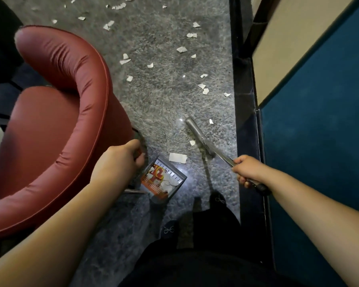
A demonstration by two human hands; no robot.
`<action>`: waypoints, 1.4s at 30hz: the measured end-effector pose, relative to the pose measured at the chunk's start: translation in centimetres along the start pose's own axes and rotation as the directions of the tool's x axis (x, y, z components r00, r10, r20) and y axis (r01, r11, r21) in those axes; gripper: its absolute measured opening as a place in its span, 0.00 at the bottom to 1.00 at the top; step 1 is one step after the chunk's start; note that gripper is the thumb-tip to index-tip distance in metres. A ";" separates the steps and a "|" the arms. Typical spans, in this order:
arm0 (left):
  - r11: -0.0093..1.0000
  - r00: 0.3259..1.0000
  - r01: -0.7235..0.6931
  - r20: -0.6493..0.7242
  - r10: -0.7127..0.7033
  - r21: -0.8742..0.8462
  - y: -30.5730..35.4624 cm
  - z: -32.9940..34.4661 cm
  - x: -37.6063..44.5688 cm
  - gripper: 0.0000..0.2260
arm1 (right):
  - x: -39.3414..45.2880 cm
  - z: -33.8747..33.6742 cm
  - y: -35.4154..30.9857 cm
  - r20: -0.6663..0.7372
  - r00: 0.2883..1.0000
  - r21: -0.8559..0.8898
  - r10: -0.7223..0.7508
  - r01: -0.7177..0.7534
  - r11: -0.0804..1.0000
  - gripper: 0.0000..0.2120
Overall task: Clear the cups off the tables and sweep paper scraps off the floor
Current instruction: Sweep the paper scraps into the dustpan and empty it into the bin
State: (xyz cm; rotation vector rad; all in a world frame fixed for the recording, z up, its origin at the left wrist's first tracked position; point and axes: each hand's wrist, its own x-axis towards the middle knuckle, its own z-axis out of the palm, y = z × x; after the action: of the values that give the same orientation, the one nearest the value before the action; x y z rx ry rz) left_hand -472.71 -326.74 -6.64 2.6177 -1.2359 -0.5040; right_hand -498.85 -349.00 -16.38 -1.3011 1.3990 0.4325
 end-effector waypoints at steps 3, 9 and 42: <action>0.999 0.999 0.039 0.011 -0.039 0.035 1.3 0.2 1.2 0.07 | 2.6 -2.6 -2.4 0.040 0.999 -0.060 0.010 -0.008 0.998 0.07; 0.992 0.998 0.067 0.007 -0.068 0.106 3.1 0.2 2.7 0.08 | 7.2 -4.8 -5.9 0.124 0.992 -0.229 0.012 0.017 0.973 0.08; 0.998 0.994 0.052 -0.101 -0.048 0.035 0.6 -0.2 0.7 0.06 | -4.4 -0.1 -2.2 0.301 0.952 -0.293 0.061 0.031 0.956 0.14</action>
State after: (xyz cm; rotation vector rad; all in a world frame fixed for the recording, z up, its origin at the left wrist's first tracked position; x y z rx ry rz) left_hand -472.70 -327.65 -6.39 2.6753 -1.1628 -0.3555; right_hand -498.00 -347.81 -11.70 -1.3912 1.1100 0.8445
